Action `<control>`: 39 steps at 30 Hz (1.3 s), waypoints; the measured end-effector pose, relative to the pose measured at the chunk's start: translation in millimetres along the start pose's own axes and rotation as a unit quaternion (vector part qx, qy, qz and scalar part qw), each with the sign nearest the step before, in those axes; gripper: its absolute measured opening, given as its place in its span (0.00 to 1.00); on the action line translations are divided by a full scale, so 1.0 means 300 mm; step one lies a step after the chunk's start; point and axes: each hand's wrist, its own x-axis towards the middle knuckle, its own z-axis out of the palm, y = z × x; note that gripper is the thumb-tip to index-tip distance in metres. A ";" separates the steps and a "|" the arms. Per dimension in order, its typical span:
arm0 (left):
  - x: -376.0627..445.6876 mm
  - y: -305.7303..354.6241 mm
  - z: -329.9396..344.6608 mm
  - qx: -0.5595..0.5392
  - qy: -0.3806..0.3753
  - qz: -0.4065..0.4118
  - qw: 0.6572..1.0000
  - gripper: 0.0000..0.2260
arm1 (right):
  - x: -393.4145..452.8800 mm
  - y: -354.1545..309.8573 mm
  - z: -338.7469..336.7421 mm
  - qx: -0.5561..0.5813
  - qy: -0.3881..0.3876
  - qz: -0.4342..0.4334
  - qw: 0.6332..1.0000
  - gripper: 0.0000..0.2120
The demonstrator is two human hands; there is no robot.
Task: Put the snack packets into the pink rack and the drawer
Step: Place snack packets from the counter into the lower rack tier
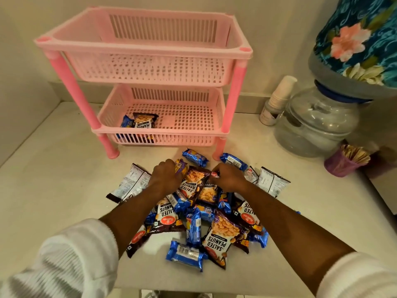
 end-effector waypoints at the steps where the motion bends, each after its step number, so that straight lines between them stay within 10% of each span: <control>1: -0.004 0.002 -0.006 -0.010 0.008 -0.008 1.000 0.17 | 0.001 0.002 -0.008 0.029 -0.004 -0.002 1.000 0.16; 10: -0.020 0.013 -0.099 -0.192 -0.009 -0.025 0.981 0.07 | -0.019 0.028 -0.096 0.227 -0.019 0.008 0.974 0.18; 17: -0.038 -0.019 -0.206 -0.513 -0.157 -0.050 0.842 0.12 | -0.087 -0.005 -0.192 0.285 0.016 -0.021 0.958 0.20; 23: -0.018 -0.054 -0.281 -0.612 -0.181 -0.065 0.767 0.09 | -0.106 -0.101 -0.287 0.501 0.081 -0.043 0.860 0.17; 28: 0.037 -0.053 -0.329 -0.595 -0.174 -0.059 0.782 0.09 | -0.056 -0.216 -0.243 0.673 0.018 -0.028 0.739 0.23; 32: 0.124 -0.064 -0.371 -0.559 -0.097 -0.045 0.822 0.22 | 0.006 -0.308 -0.221 0.705 0.055 -0.007 0.708 0.23; 39: 0.317 -0.026 -0.492 -0.500 -0.042 0.007 0.865 0.14 | 0.187 -0.458 -0.291 0.672 0.127 0.043 0.728 0.21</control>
